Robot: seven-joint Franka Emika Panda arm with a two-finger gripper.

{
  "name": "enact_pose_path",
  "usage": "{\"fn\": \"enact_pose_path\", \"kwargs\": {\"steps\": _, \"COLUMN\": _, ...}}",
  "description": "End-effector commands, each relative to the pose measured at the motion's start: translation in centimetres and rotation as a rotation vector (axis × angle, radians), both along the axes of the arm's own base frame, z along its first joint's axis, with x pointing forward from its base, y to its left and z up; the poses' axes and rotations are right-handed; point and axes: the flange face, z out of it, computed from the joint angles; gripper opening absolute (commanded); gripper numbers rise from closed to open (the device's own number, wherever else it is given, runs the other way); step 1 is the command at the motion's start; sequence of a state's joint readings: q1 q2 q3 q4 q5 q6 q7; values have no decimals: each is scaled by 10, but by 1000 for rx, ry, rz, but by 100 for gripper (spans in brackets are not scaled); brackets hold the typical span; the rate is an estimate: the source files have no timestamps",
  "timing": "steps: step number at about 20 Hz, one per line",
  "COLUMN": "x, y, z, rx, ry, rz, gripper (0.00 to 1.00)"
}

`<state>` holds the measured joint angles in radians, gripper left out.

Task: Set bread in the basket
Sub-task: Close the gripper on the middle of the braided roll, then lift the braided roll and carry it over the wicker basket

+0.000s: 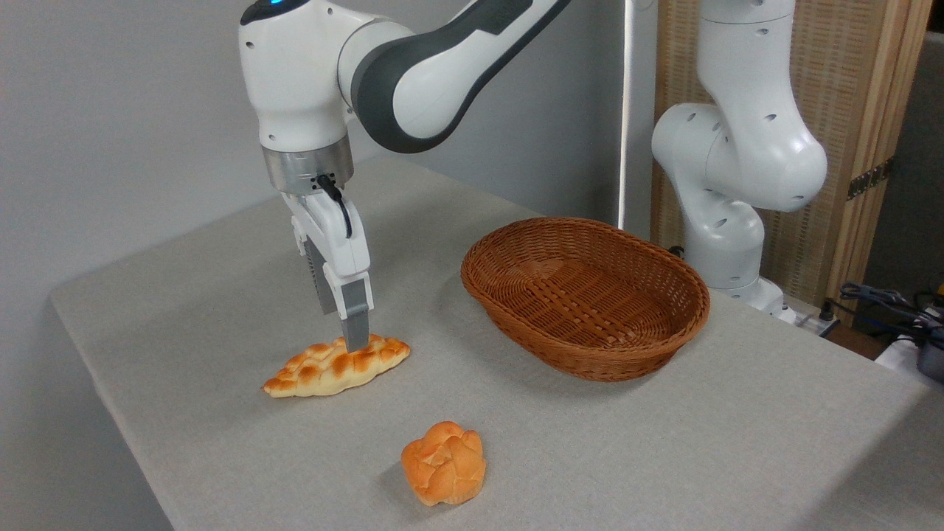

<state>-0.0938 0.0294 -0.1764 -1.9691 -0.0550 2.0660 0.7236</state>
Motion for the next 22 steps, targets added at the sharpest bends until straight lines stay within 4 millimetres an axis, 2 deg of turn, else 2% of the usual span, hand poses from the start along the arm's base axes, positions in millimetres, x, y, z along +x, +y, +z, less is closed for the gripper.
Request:
{"fn": "enact_pose_path", "kwargs": {"steps": 1, "x": 4, "y": -1, "z": -15, "rx": -7, "ry": -7, "rz": 1, "gripper": 100}}
{"fn": "enact_pose_path", "kwargs": {"steps": 4, "x": 8, "y": -11, "z": -34, "rx": 1, "ry": -6, "rz": -25, "gripper": 100}}
{"fn": "enact_pose_path", "kwargs": {"steps": 12, "x": 13, "y": -13, "z": -52, "rx": 44, "ry": -11, "rz": -58, "gripper": 100}}
{"fn": "enact_pose_path", "kwargs": {"steps": 14, "x": 12, "y": -22, "z": -57, "rx": 40, "ry": -10, "rz": -71, "gripper": 98}}
{"fn": "enact_pose_path", "kwargs": {"steps": 16, "x": 14, "y": -24, "z": -61, "rx": 36, "ry": -15, "rz": -73, "gripper": 71}}
{"fn": "enact_pose_path", "kwargs": {"steps": 17, "x": 14, "y": -24, "z": -61, "rx": 36, "ry": -15, "rz": -73, "gripper": 50}}
{"fn": "enact_pose_path", "kwargs": {"steps": 18, "x": 14, "y": -25, "z": -60, "rx": 35, "ry": -18, "rz": -74, "gripper": 35}}
{"fn": "enact_pose_path", "kwargs": {"steps": 20, "x": 14, "y": -25, "z": -59, "rx": 35, "ry": -19, "rz": -76, "gripper": 21}}
{"fn": "enact_pose_path", "kwargs": {"steps": 22, "x": 14, "y": -24, "z": -59, "rx": 35, "ry": -21, "rz": -74, "gripper": 17}}
